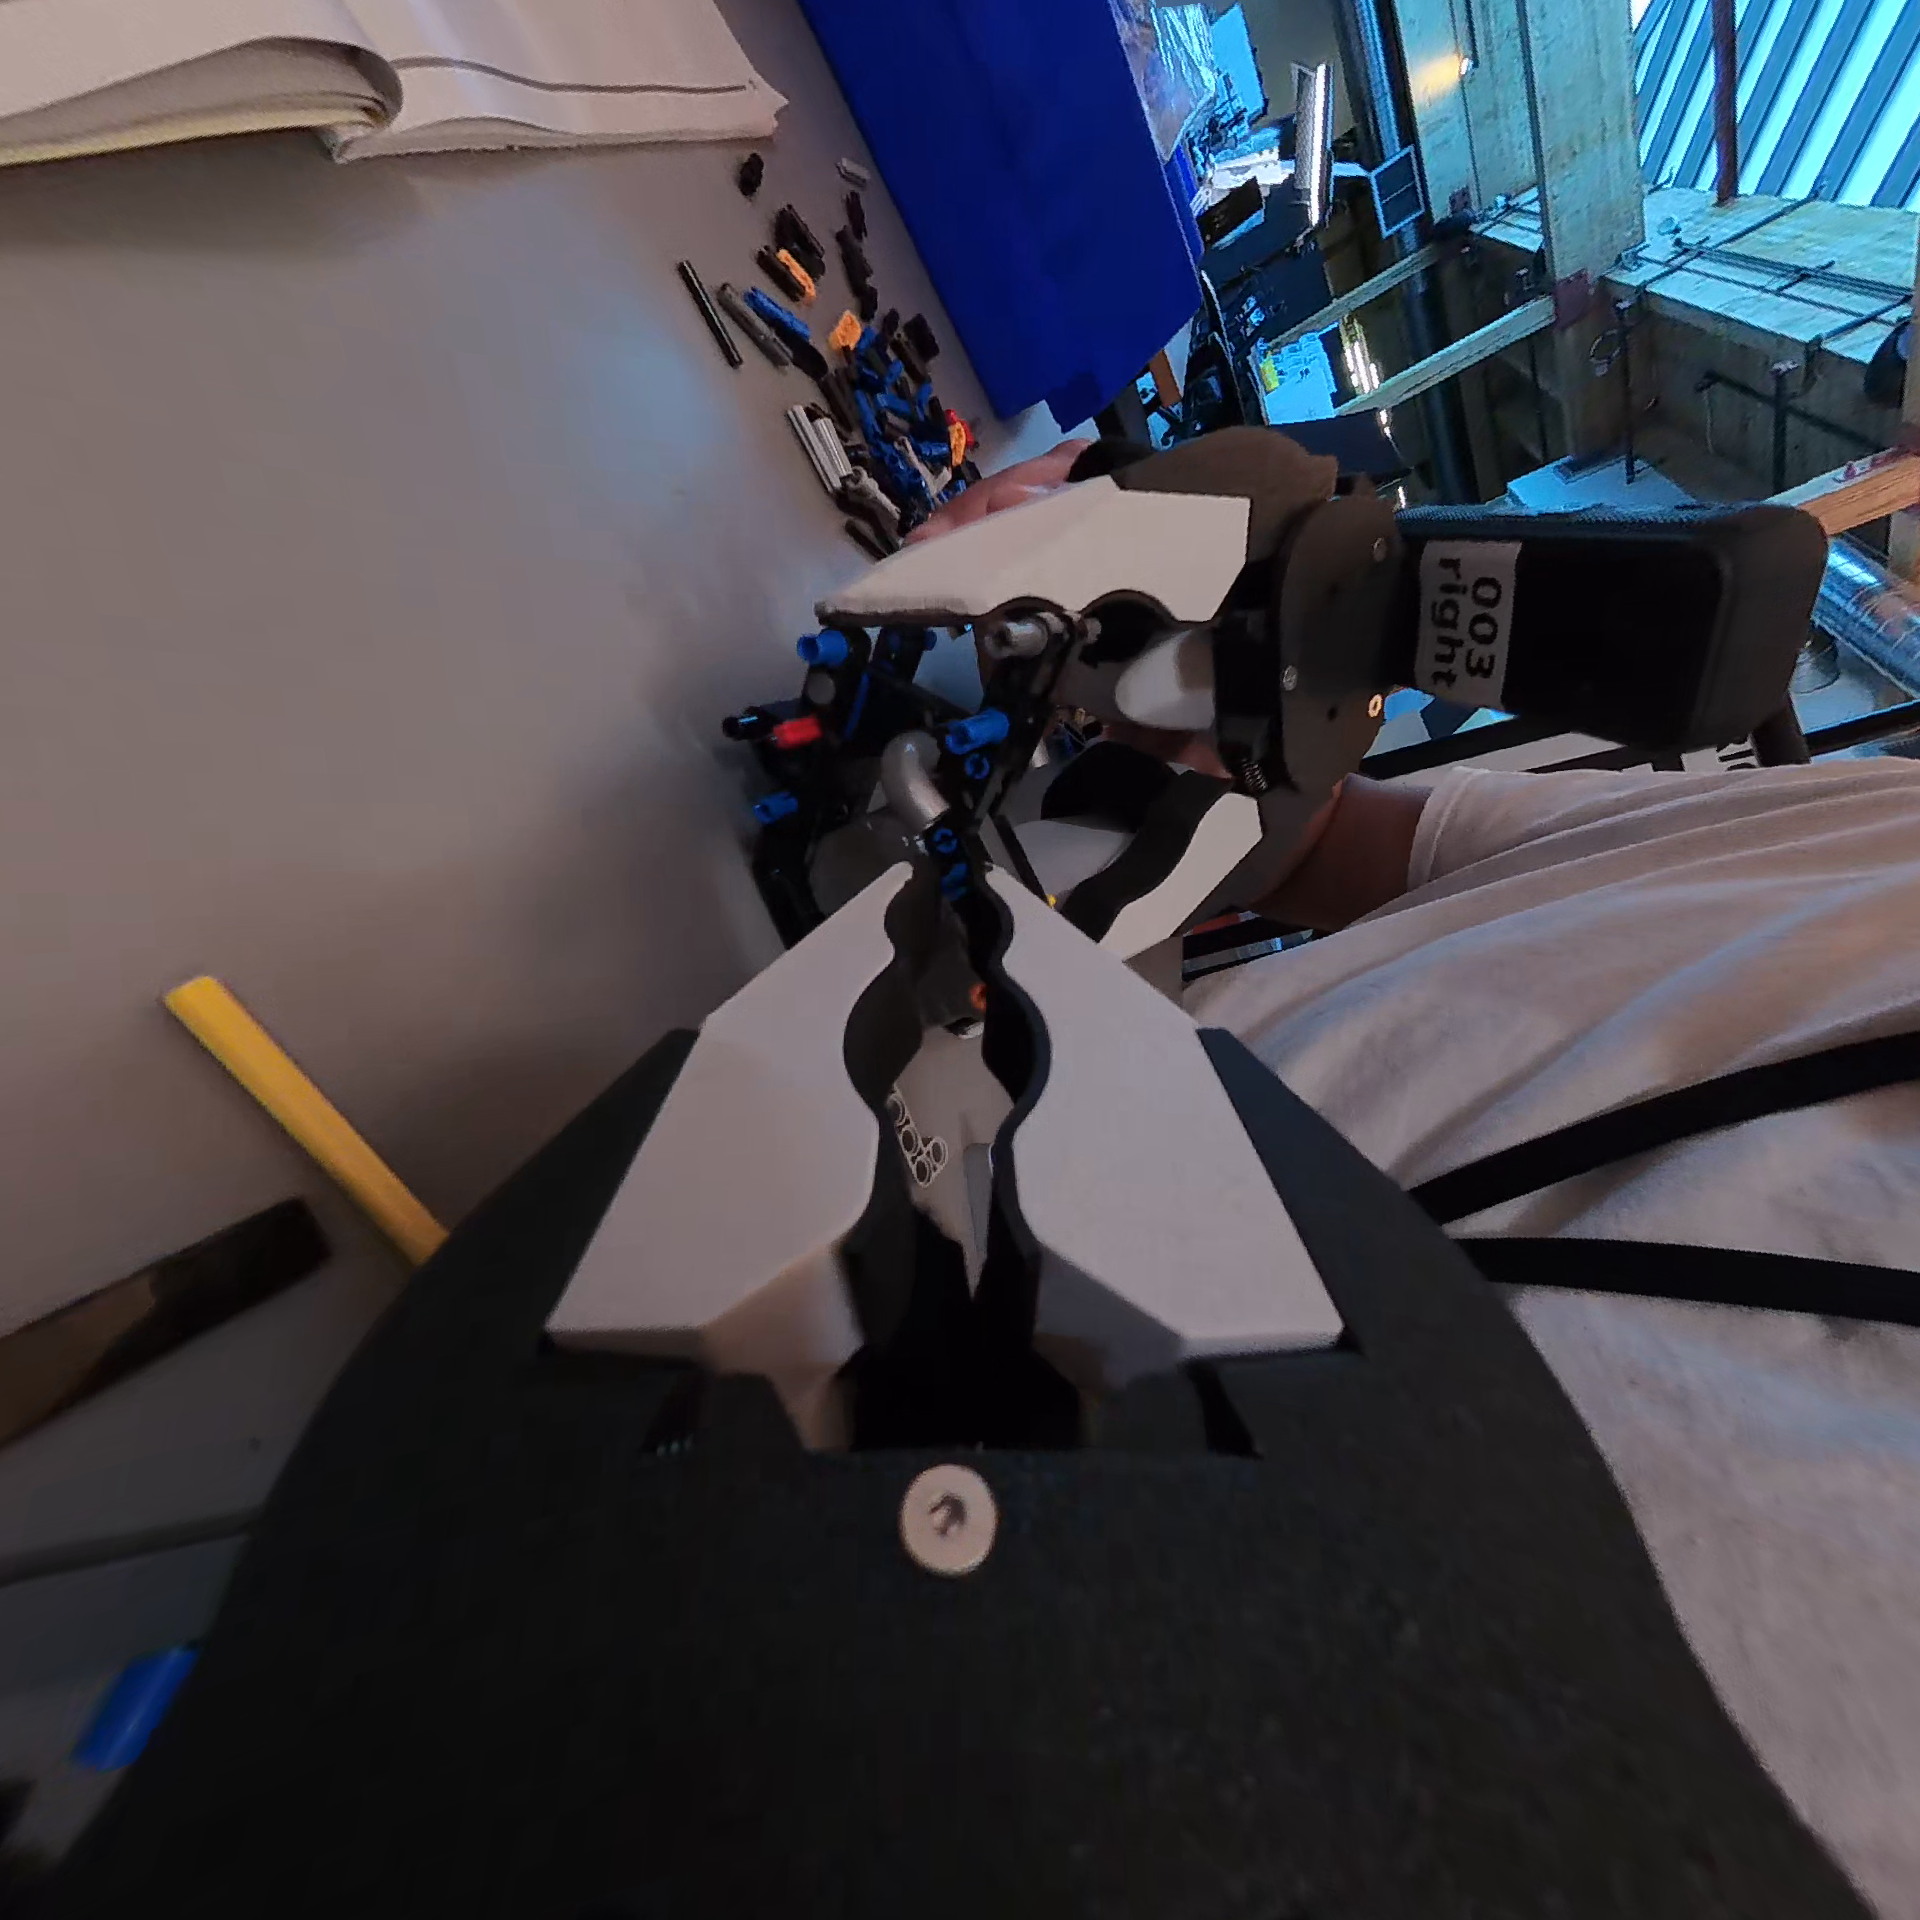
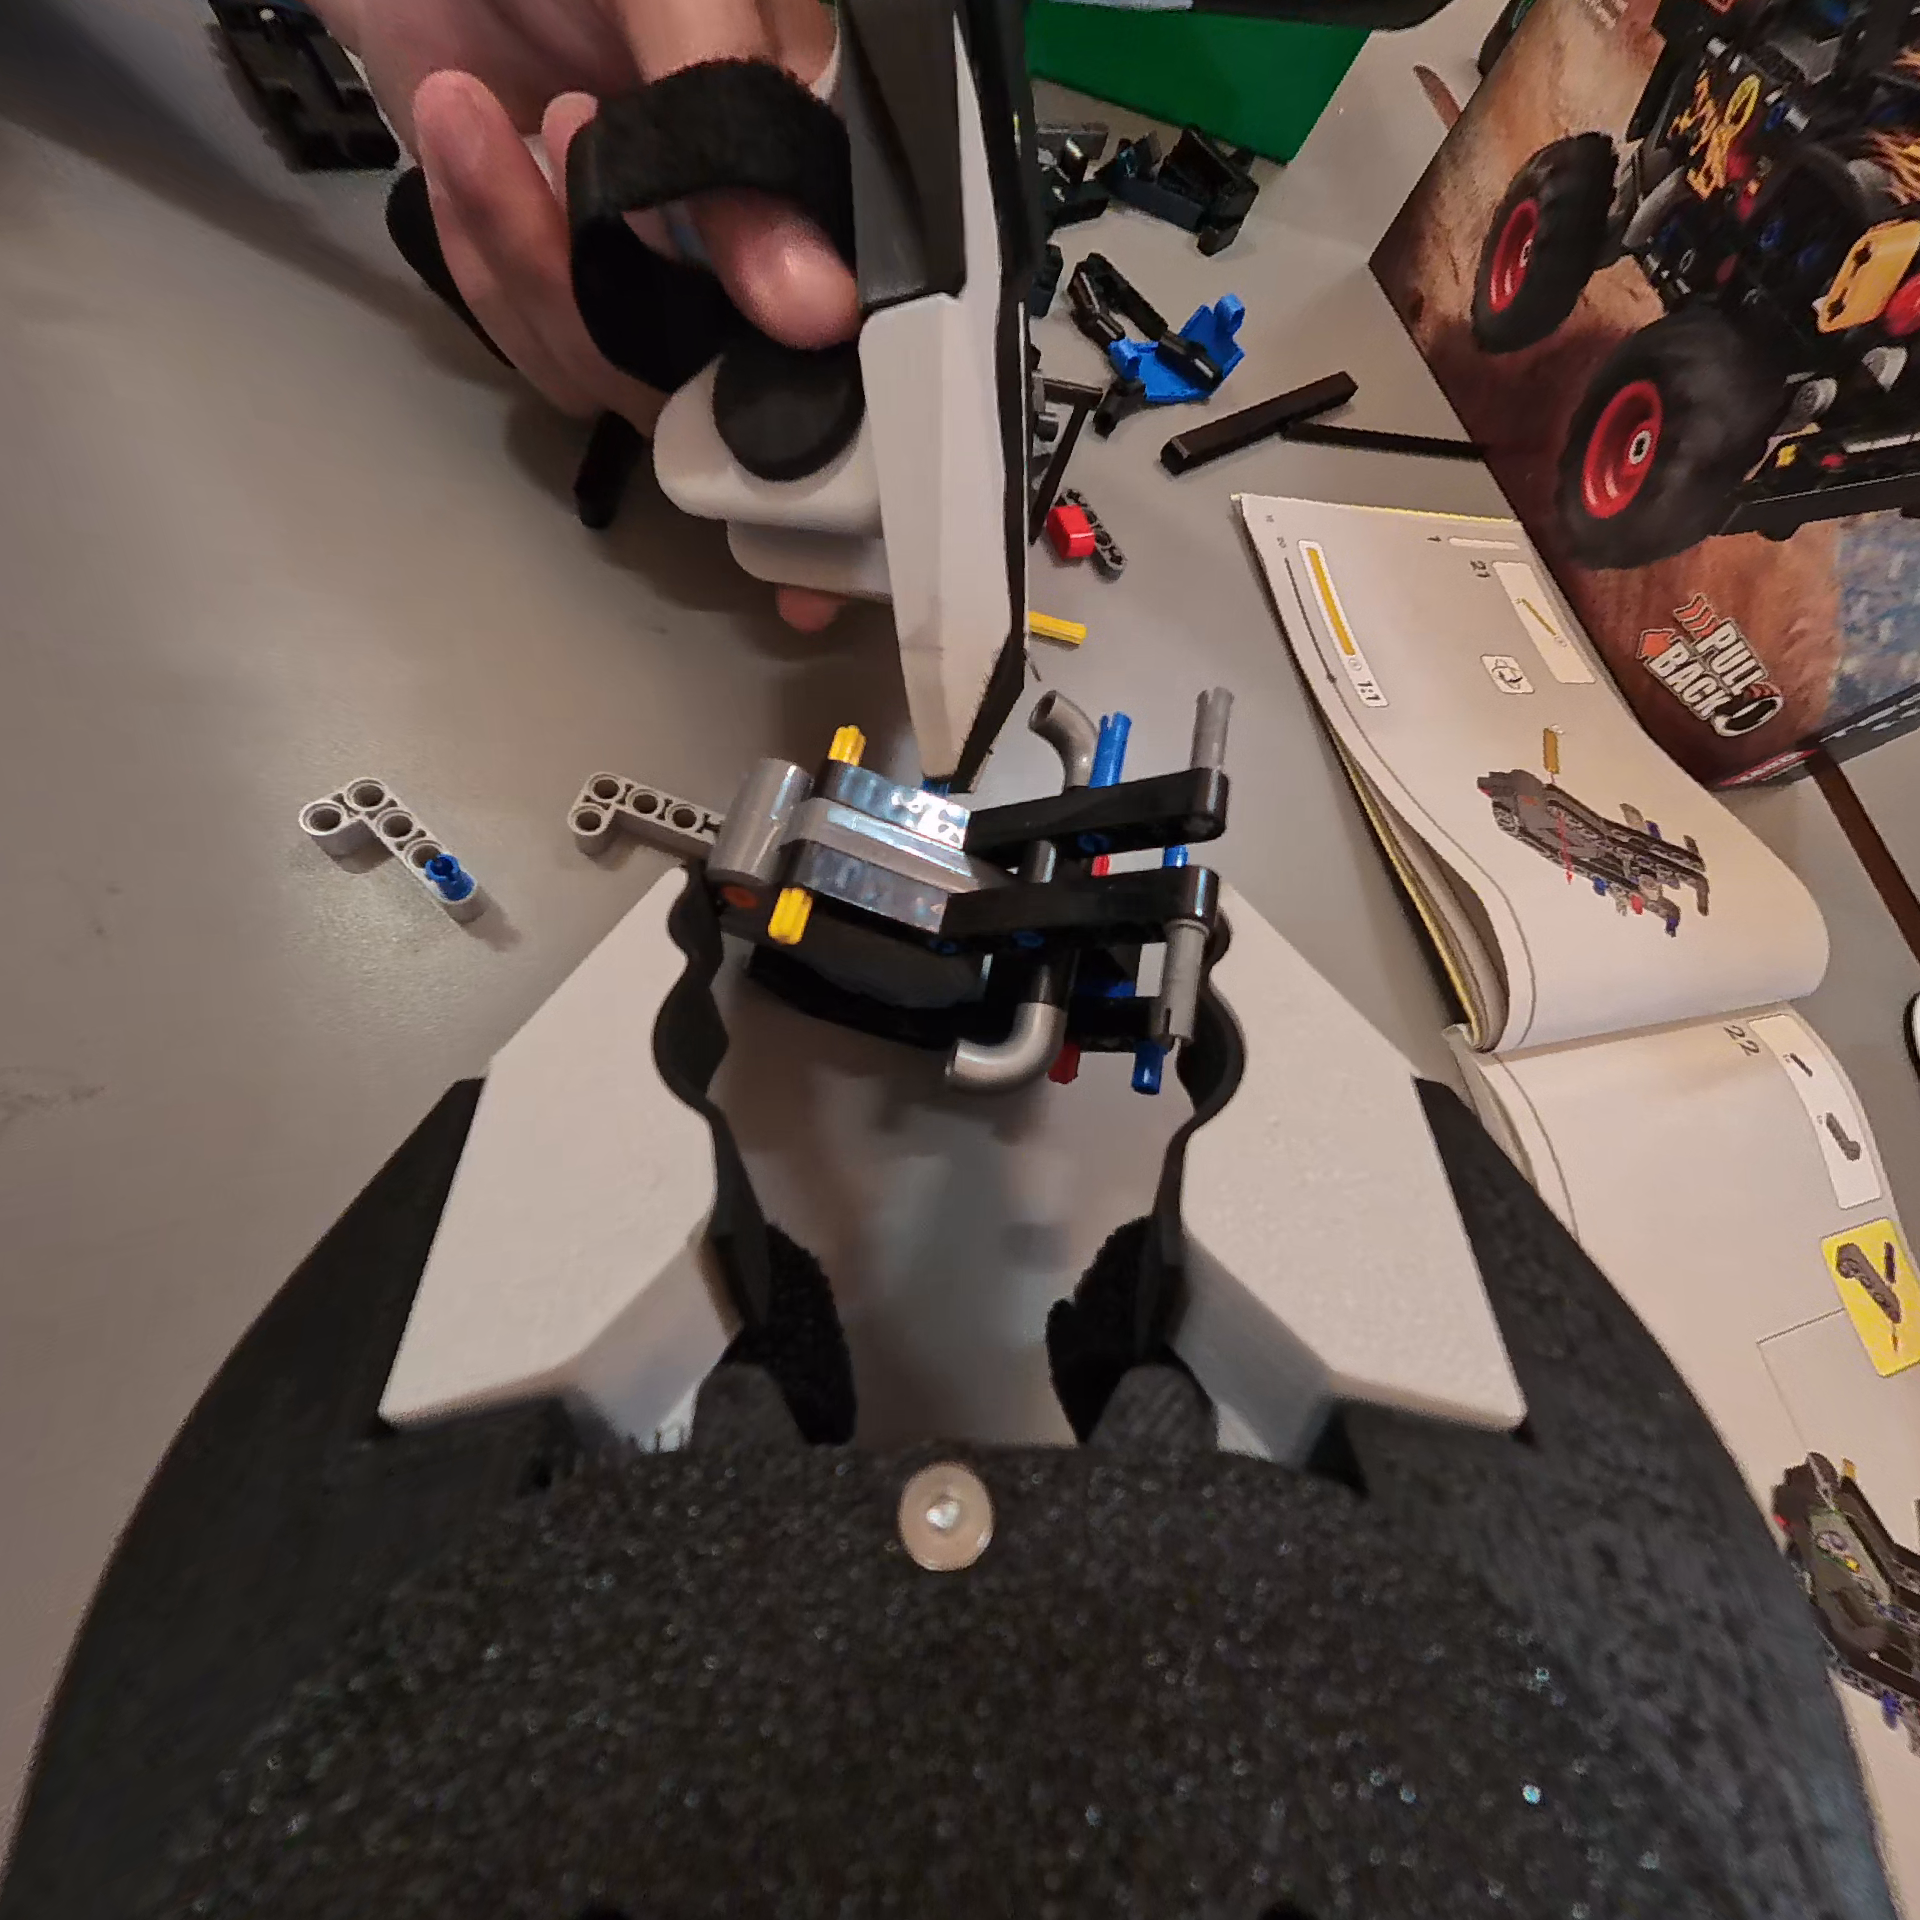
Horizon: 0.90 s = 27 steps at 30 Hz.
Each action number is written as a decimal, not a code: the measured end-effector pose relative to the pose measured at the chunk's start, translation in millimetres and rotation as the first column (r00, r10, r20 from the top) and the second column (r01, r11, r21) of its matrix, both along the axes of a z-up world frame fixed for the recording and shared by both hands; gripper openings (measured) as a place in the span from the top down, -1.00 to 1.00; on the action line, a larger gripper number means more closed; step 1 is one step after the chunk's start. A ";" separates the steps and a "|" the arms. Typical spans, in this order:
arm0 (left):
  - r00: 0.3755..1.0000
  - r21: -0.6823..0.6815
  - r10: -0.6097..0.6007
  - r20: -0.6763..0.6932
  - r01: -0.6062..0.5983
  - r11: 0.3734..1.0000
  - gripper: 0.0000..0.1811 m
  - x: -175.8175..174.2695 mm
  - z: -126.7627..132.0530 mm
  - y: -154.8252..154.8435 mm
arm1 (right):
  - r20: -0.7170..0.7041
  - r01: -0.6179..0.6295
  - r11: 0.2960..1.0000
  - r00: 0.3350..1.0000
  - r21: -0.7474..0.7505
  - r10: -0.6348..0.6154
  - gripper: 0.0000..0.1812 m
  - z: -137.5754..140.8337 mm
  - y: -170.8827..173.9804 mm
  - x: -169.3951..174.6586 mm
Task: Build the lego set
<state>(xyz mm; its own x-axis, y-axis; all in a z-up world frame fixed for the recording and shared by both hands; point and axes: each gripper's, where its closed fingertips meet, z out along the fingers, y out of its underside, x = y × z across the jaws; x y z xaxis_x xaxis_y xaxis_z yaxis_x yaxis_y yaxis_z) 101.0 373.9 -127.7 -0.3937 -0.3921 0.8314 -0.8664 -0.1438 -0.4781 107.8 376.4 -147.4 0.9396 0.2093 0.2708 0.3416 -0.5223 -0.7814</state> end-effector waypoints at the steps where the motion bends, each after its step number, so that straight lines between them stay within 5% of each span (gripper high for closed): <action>1: 1.000 0.004 -0.007 0.005 0.007 1.000 0.98 -0.8 -0.2 -0.2 | -0.005 -0.005 1.000 1.000 0.000 0.005 0.02 -0.1 -0.2 -0.8; 14: 0.998 0.033 -0.018 0.060 0.016 0.999 1.00 0.0 -5.0 18.9 | -0.053 -0.034 0.999 0.998 -0.009 0.034 0.03 -1.0 -7.1 2.0; 27: 0.999 -0.094 -0.024 -0.048 0.019 0.995 0.96 -0.5 0.0 -4.0 | -0.052 -0.042 0.999 0.998 -0.004 0.041 0.03 -1.1 -5.5 -0.3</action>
<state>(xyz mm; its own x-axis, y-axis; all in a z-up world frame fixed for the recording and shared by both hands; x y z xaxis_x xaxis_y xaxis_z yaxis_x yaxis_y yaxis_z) 100.6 369.9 -127.7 -0.3590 -0.3035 0.8826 -0.8919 -0.1671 -0.4203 107.5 371.0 -148.5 0.9428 0.2496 0.2212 0.3224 -0.5127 -0.7958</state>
